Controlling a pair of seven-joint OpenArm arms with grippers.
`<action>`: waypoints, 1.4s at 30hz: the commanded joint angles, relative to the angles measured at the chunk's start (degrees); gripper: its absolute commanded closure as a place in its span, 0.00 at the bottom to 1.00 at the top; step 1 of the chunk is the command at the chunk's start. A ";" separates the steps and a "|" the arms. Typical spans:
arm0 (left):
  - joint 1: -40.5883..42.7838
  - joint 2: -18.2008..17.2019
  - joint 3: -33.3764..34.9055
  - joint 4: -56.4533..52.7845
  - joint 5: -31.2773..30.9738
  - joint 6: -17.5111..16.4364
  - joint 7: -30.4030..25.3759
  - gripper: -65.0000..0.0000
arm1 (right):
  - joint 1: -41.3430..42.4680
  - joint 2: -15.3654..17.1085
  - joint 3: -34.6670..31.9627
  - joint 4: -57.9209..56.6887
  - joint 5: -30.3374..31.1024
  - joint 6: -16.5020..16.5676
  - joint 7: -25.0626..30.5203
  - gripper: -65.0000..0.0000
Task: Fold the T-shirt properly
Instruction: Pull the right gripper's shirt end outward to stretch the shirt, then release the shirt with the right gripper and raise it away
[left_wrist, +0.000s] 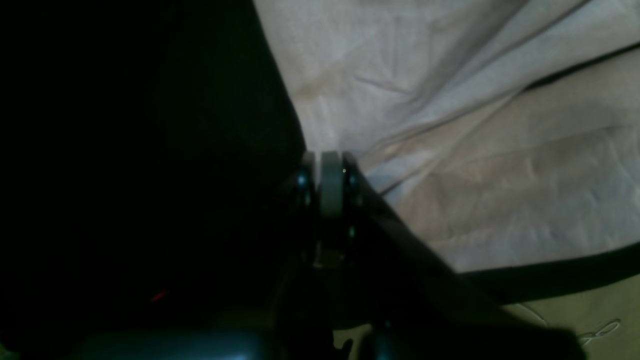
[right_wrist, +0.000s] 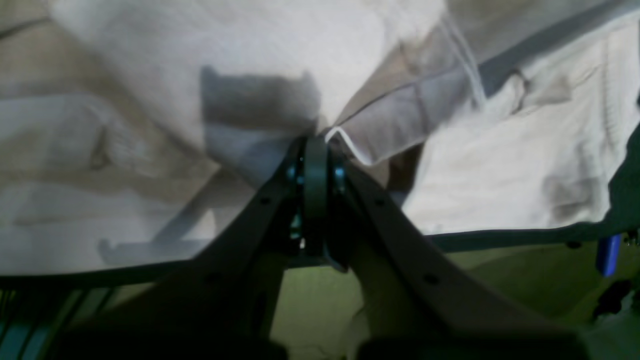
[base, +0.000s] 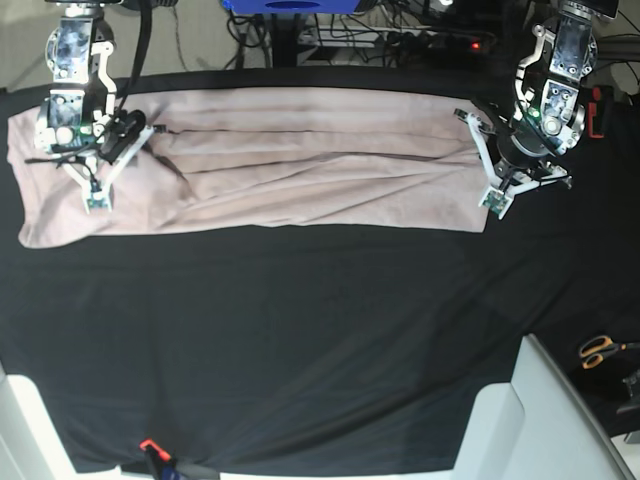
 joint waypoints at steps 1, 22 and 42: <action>-0.18 -0.52 -0.39 0.74 0.35 0.20 -0.59 1.00 | 0.48 0.22 0.29 0.70 -0.24 -0.04 0.33 0.99; -0.09 -0.52 -0.39 0.65 0.35 0.20 -0.59 1.00 | 12.44 1.97 15.58 6.59 -0.24 1.98 -0.19 0.48; -0.53 -0.43 -0.92 -1.81 0.35 0.20 -0.59 1.00 | 30.37 7.34 29.47 -22.33 -0.24 10.33 -0.28 0.69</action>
